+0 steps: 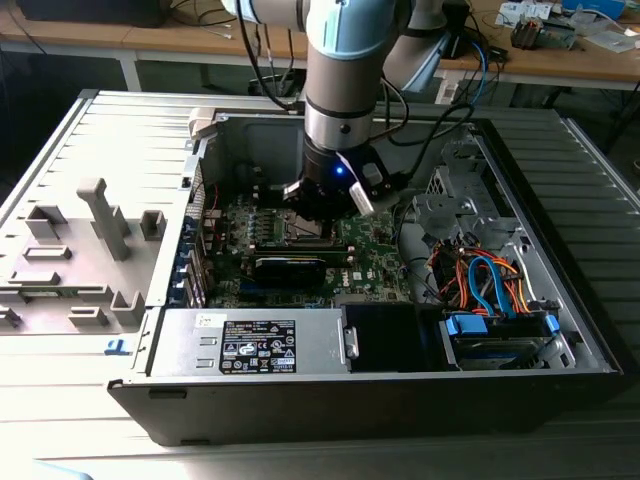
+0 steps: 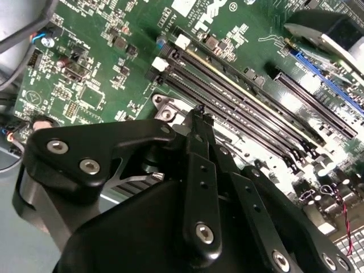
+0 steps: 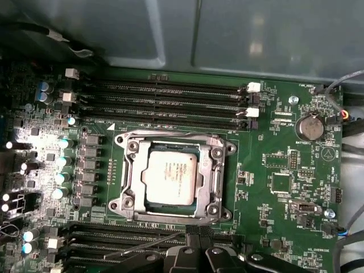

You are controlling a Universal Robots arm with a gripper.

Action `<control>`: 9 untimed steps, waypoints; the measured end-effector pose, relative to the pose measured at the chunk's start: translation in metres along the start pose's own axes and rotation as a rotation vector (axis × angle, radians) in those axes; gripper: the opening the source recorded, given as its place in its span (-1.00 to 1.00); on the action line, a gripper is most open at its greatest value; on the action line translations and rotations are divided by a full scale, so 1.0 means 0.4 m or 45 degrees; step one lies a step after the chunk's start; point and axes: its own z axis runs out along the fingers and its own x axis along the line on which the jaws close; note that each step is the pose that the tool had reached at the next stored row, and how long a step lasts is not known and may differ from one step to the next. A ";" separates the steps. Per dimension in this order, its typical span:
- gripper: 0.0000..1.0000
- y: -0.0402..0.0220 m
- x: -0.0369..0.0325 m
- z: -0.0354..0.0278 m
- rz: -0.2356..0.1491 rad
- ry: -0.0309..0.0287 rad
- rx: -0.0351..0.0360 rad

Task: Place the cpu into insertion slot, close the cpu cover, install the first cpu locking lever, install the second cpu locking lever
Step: 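Install the second cpu locking lever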

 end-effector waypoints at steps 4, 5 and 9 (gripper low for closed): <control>-0.79 -0.005 0.024 0.013 0.000 -0.0025 -0.0293; -0.79 -0.011 0.031 0.014 0.000 -0.0038 -0.0442; -0.79 -0.048 0.044 0.014 0.001 -0.0073 -0.0878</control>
